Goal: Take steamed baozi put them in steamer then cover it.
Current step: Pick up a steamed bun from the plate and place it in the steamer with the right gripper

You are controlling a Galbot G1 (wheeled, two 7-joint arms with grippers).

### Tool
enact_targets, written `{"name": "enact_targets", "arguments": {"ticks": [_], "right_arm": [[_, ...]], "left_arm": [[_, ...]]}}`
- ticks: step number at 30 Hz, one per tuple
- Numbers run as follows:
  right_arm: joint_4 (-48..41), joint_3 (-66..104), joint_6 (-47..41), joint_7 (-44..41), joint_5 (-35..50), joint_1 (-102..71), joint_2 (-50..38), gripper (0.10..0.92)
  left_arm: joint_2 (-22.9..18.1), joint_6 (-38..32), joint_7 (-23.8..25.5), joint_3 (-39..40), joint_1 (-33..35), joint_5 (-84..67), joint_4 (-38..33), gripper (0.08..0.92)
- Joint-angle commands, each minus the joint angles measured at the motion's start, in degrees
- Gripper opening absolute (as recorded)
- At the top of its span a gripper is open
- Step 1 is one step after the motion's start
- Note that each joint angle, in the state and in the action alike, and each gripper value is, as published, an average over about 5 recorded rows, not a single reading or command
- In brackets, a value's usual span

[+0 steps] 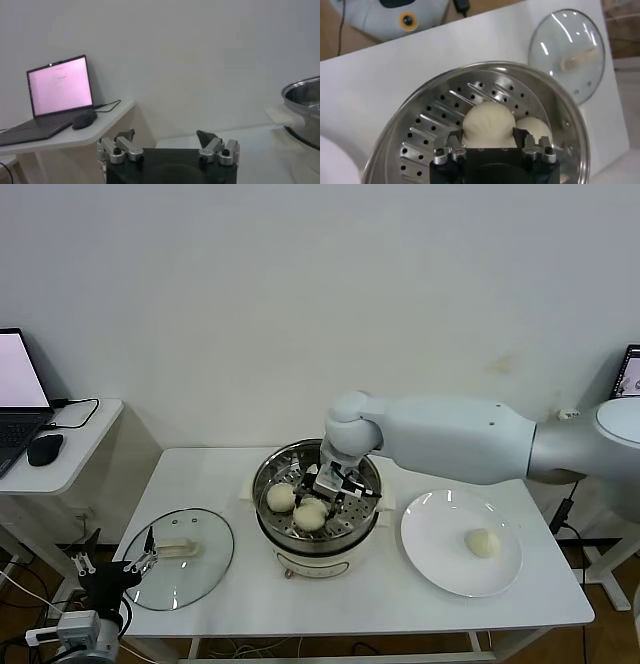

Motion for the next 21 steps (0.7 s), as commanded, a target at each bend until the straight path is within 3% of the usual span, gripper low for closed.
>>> {"name": "enact_targets", "arguments": {"ticks": [1,9,17,21], "right_arm": [[1.27,-0.93,2.86,-0.88,-1.36,0.14,0.68,0.628],[2.16,-1.2,2.87,-0.51,-1.0,-0.21,0.36,0.631],[2.06,-0.37,2.04,-0.95,-0.77,1.47,-1.06,0.794],[2.23,1.97,-1.27,-1.37,1.74,3.36,-3.53,0.82]], "left_arm": [[-0.06,-0.06,0.0,0.06,0.06,0.02,-0.02,0.823],[-0.36,-0.16,0.02,0.18,0.33,0.07,-0.36,0.823],[-0.21,-0.2,0.01,0.08,0.41,0.04,-0.56,0.823],[0.07,-0.15,0.02,0.09,0.19,0.02,-0.69,0.823]]}}
